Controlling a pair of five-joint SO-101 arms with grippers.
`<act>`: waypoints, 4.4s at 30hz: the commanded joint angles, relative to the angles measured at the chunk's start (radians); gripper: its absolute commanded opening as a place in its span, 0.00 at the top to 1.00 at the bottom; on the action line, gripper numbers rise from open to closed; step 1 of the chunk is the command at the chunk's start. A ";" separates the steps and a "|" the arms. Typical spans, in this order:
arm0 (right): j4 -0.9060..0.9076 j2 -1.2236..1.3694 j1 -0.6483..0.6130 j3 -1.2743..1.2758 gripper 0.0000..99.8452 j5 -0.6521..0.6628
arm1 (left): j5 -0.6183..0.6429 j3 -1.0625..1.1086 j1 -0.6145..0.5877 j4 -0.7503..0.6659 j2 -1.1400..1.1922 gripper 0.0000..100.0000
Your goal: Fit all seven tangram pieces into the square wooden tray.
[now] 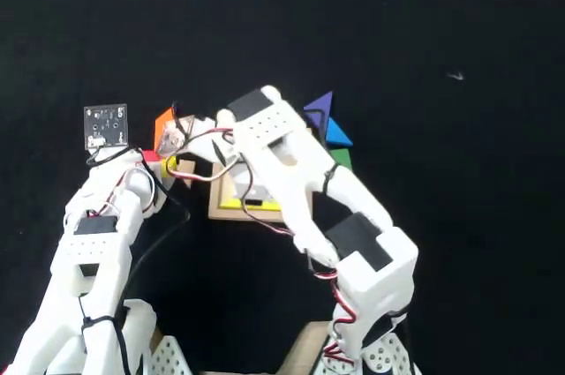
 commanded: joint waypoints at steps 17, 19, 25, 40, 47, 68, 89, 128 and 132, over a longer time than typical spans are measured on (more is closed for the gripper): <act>-0.308 0.196 0.193 -0.153 0.99 -0.206 | 0.009 -0.015 -0.004 -0.020 -0.023 0.74; -0.311 0.217 0.189 -0.165 0.99 -0.206 | 0.008 -0.015 -0.004 -0.020 -0.023 0.74; -0.308 0.243 0.181 -0.159 0.99 -0.206 | 0.008 -0.016 -0.002 -0.020 -0.023 0.74; -0.213 0.237 0.106 -0.166 0.99 -0.206 | 0.006 -0.016 -0.002 -0.020 -0.023 0.74; -0.212 0.237 0.106 -0.165 0.99 -0.206 | 0.006 -0.016 -0.002 -0.020 -0.023 0.74; -0.011 -0.074 0.146 -0.252 0.99 -0.213 | 0.006 -0.016 -0.001 -0.025 -0.023 0.74; -0.551 -0.895 0.436 0.796 0.99 -0.597 | 0.005 -0.016 0.001 -0.026 -0.023 0.74; -0.976 -0.674 0.582 0.960 0.99 -0.755 | 0.009 -0.013 -0.059 -0.020 -0.025 0.74; -1.016 -0.680 0.586 0.984 0.99 -0.755 | 0.009 -0.012 -0.059 -0.020 -0.025 0.74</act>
